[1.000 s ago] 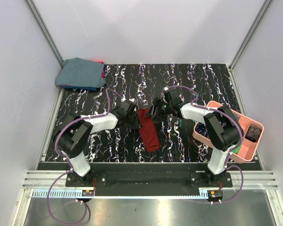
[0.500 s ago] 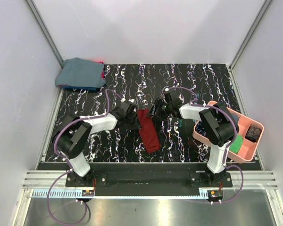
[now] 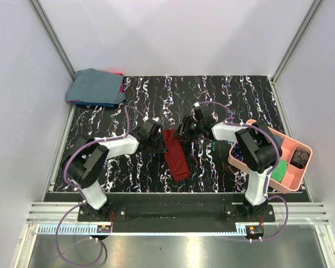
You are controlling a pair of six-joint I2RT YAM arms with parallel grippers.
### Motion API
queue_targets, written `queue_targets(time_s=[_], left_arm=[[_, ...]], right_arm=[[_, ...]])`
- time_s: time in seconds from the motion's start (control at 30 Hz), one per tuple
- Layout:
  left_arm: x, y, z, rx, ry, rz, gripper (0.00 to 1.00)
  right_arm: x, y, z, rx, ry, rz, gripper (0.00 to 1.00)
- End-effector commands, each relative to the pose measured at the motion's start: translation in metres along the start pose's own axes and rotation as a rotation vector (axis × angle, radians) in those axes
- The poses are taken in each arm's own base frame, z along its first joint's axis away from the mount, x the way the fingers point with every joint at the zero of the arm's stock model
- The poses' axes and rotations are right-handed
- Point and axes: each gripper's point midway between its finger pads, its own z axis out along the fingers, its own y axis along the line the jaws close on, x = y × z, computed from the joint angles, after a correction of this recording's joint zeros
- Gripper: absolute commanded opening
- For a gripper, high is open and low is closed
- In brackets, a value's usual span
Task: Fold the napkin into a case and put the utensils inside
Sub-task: Stuff the top corner of the smaller-rectangle-folded napkin into the folded napkin.
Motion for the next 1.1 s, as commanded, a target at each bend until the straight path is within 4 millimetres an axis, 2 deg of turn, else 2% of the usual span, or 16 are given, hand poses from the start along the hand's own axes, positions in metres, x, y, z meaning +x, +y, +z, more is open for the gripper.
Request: queue_targets(time_s=[0.0, 0.17, 0.3, 0.33, 0.43, 0.47, 0.53, 0.6, 0.63, 0.67, 0.7, 0.73, 0.8, 0.87, 0.9, 1.07], left_arm=[[0.014, 0.005, -0.003, -0.011, 0.034, 0.003, 0.17], [0.015, 0.005, -0.002, -0.010, 0.037, 0.007, 0.17], [0.014, 0.002, -0.005, 0.003, 0.031, 0.019, 0.18], [0.013, 0.001, -0.006, 0.006, 0.027, 0.025, 0.20], [0.000, -0.006, -0.022, 0.016, -0.004, 0.037, 0.30], [-0.004, -0.008, -0.027, 0.017, -0.017, 0.035, 0.36], [-0.021, -0.011, -0.043, 0.016, -0.064, 0.016, 0.37], [-0.044, -0.013, -0.054, -0.013, -0.127, 0.009, 0.34], [-0.048, -0.001, -0.054, -0.061, -0.122, 0.002, 0.32], [-0.055, 0.000, -0.054, -0.076, -0.132, 0.012, 0.29], [-0.068, -0.007, -0.055, -0.065, -0.147, 0.029, 0.24], [-0.065, 0.000, -0.047, -0.100, -0.109, 0.054, 0.22], [-0.077, -0.005, -0.043, -0.108, -0.117, 0.079, 0.20], [-0.077, -0.003, -0.031, -0.117, -0.092, 0.094, 0.20], [-0.082, -0.006, -0.030, -0.115, -0.098, 0.099, 0.21], [-0.081, 0.000, -0.011, -0.149, -0.062, 0.107, 0.25]], right_arm=[[-0.016, 0.017, 0.002, -0.057, -0.040, -0.020, 0.48], [-0.022, 0.022, -0.001, -0.053, -0.051, -0.051, 0.38], [-0.025, 0.025, -0.008, -0.045, -0.062, -0.074, 0.18], [-0.024, 0.025, -0.007, -0.046, -0.057, -0.079, 0.16], [-0.020, 0.027, -0.006, -0.062, -0.028, -0.090, 0.09], [-0.020, 0.029, -0.005, -0.070, -0.024, -0.097, 0.07], [-0.017, 0.029, -0.003, -0.084, -0.001, -0.098, 0.03], [-0.015, 0.033, -0.003, -0.109, 0.009, -0.104, 0.01], [-0.015, 0.035, -0.004, -0.115, 0.008, -0.104, 0.01], [-0.015, 0.038, -0.005, -0.122, 0.010, -0.104, 0.01], [-0.015, 0.040, -0.007, -0.129, 0.010, -0.105, 0.01], [-0.016, 0.041, -0.007, -0.132, 0.009, -0.108, 0.00], [-0.015, 0.045, -0.009, -0.146, 0.019, -0.109, 0.00], [-0.014, 0.046, -0.007, -0.155, 0.034, -0.107, 0.01], [-0.012, 0.047, -0.007, -0.160, 0.046, -0.107, 0.02], [-0.010, 0.047, 0.000, -0.175, 0.077, -0.108, 0.13]])
